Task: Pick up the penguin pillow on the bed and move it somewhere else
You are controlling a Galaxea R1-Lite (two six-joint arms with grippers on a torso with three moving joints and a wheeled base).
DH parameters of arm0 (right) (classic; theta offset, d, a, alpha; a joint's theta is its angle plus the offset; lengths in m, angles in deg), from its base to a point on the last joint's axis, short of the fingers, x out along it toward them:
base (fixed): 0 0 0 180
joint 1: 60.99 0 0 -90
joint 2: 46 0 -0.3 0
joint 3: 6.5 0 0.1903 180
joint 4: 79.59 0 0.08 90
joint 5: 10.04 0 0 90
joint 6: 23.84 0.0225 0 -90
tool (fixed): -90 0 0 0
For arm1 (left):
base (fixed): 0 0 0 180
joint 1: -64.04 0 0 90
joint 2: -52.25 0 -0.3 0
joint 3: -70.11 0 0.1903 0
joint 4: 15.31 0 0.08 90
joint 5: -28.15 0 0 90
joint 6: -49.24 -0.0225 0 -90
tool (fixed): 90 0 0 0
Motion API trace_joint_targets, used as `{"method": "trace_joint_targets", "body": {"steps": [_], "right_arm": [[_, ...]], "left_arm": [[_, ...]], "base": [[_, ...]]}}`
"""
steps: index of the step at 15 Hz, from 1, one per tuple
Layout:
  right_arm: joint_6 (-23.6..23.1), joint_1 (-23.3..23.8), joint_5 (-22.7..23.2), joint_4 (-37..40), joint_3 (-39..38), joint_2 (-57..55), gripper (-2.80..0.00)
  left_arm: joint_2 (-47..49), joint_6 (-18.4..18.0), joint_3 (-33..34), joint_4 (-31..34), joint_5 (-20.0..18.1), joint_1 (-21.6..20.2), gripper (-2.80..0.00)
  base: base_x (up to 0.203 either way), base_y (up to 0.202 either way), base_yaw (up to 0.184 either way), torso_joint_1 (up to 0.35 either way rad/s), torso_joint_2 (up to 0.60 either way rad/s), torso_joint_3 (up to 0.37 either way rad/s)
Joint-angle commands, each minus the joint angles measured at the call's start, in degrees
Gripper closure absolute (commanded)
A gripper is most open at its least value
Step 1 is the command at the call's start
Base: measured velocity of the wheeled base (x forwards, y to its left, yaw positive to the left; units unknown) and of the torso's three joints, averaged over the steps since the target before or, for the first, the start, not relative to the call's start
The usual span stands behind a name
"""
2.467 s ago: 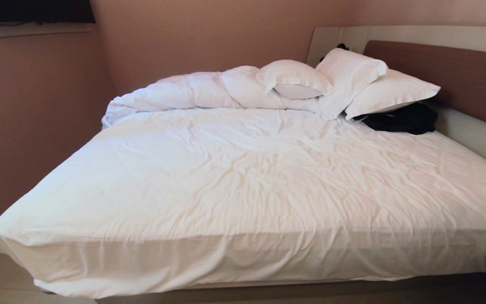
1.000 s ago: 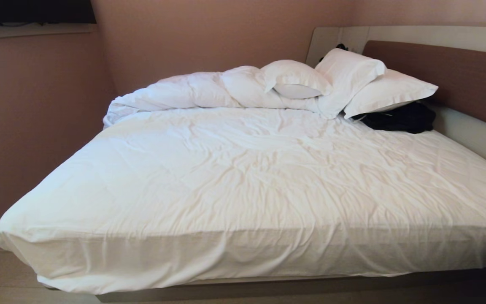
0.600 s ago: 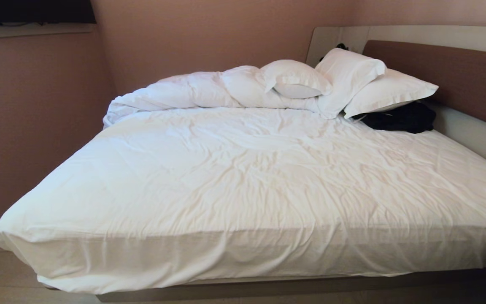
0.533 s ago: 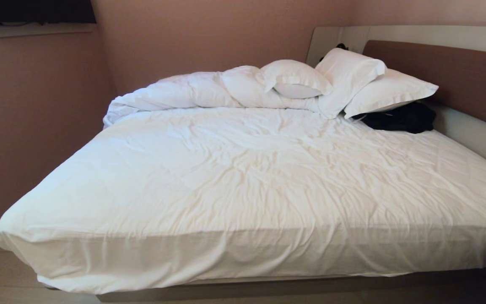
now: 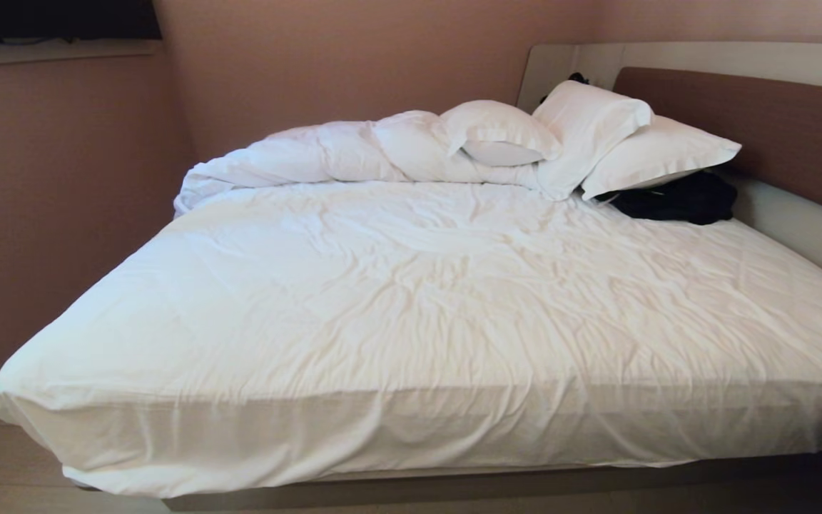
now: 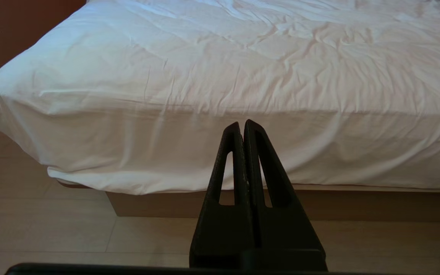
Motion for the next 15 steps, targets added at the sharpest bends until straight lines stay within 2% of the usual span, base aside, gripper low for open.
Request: {"method": "trace_joint_targets", "body": {"steps": [1,3,8,15], "right_arm": [[-0.15,5.53,1.14,0.17,-0.28,-5.2,0.0],[-0.11,11.49,4.24,0.28,-0.15,-7.73,0.0],[-1.29,23.3,18.6,0.1,0.04,-12.89,0.0],[-0.55,29.76,27.78,-0.36,1.42,-22.04,0.0]], "left_arm": [[-0.02,0.07,0.18,-0.04,0.04,0.0,0.0],[-0.02,0.07,0.18,-0.04,0.04,0.0,0.0],[-0.02,0.07,0.18,-0.04,0.04,0.0,0.0],[-0.02,0.07,0.18,-0.04,0.04,0.0,0.0]], "base": [[0.0,0.0,0.0,0.0,0.0,0.0],[0.0,0.0,0.0,0.0,0.0,0.0],[0.0,0.0,0.0,0.0,0.0,0.0],[0.0,0.0,0.0,0.0,0.0,0.0]]}}
